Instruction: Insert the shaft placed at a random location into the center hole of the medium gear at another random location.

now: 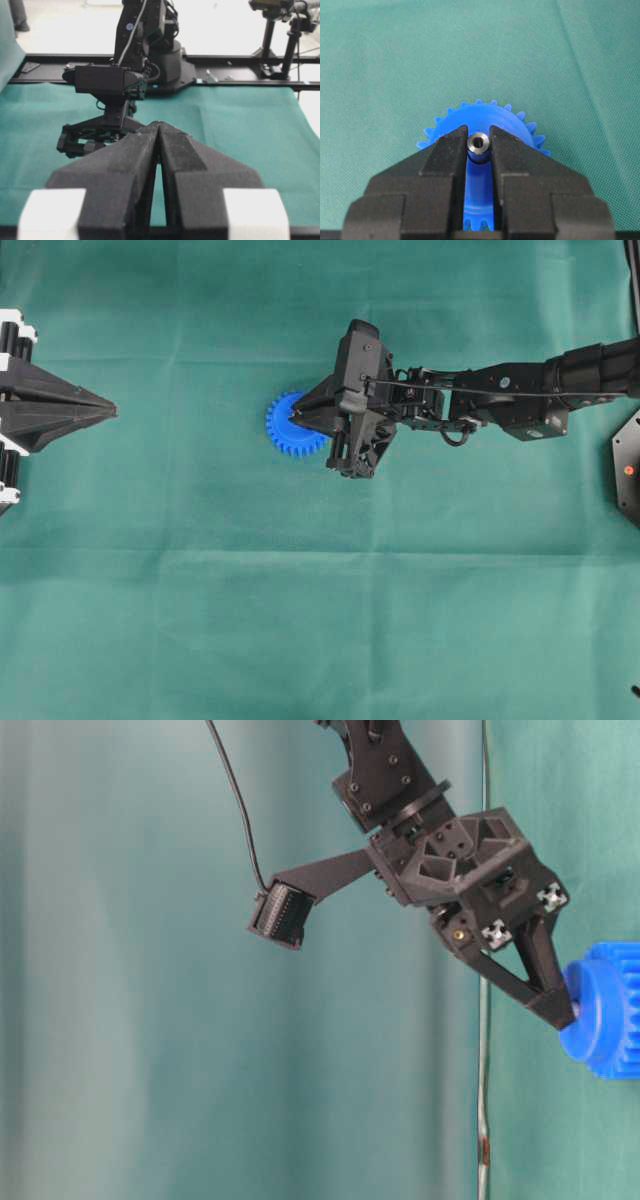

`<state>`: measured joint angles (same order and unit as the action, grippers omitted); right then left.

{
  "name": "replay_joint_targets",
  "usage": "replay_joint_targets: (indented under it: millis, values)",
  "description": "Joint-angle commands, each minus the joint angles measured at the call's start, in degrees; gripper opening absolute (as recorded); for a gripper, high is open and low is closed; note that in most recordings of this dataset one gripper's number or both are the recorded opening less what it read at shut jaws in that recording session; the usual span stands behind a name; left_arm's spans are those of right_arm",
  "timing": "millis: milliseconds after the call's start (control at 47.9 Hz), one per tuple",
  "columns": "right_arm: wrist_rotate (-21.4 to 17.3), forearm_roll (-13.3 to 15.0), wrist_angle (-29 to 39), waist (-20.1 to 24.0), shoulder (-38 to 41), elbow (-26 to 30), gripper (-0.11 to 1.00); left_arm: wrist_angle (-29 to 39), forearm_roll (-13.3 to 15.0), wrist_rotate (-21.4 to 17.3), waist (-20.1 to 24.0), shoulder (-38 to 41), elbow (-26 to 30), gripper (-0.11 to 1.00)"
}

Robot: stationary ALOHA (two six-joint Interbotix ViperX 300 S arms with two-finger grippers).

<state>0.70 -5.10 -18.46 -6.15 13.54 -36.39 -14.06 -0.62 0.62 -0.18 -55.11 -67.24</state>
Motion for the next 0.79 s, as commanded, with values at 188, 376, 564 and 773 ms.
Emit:
replay_joint_targets:
  millis: [188, 376, 564, 773]
  values:
    - [-0.5, -0.1, 0.2, 0.4, -0.9, 0.9, 0.17, -0.3, -0.2, 0.1, -0.1, 0.4, 1.3, 0.0]
    - [-0.5, -0.1, 0.1, 0.4, -0.9, 1.1, 0.57, -0.4, -0.2, 0.1, -0.1, 0.5, 1.3, 0.0]
    - [-0.5, -0.1, 0.2, 0.5, -1.8, 1.0, 0.68, -0.3, -0.2, 0.1, -0.1, 0.5, 1.3, 0.0]
    - [-0.4, -0.1, 1.3, 0.5, -6.1, -0.2, 0.68, -0.3, -0.2, 0.1, -0.1, 0.4, 1.2, 0.0]
